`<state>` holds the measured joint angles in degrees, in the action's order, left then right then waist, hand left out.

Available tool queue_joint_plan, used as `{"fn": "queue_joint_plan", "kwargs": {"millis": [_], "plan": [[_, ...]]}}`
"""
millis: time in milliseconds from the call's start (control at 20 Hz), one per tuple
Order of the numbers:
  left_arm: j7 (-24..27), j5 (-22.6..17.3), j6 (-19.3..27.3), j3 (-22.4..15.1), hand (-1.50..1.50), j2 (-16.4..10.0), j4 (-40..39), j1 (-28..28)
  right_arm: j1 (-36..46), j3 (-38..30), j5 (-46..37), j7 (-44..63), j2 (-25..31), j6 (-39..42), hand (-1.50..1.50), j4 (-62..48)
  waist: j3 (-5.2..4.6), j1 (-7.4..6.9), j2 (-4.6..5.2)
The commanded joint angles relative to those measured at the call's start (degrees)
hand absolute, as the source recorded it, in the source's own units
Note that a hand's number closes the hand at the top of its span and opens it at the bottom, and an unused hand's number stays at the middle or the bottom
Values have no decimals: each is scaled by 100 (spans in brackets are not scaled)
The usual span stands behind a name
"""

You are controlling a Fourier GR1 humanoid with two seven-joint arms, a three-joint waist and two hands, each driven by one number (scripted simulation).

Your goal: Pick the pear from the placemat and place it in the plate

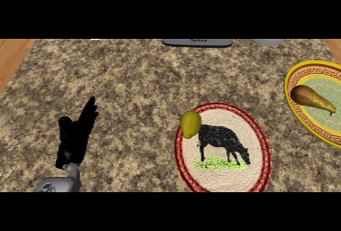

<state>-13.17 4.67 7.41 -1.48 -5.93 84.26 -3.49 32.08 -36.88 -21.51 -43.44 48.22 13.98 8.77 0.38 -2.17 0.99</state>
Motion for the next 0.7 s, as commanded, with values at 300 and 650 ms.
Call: {"fn": "queue_joint_plan", "kwargs": {"millis": [300, 650], "plan": [[156, 15, 36, 41, 0, 81, -220, -131, -389, -222, 220, -338, 210, 58, -150, -61, 8, 32, 11], [-169, 17, 14, 25, 0, 7, 143, -6, -328, -434, 399, 134, 577, -131, -150, -137, 17, -45, 16]]}}
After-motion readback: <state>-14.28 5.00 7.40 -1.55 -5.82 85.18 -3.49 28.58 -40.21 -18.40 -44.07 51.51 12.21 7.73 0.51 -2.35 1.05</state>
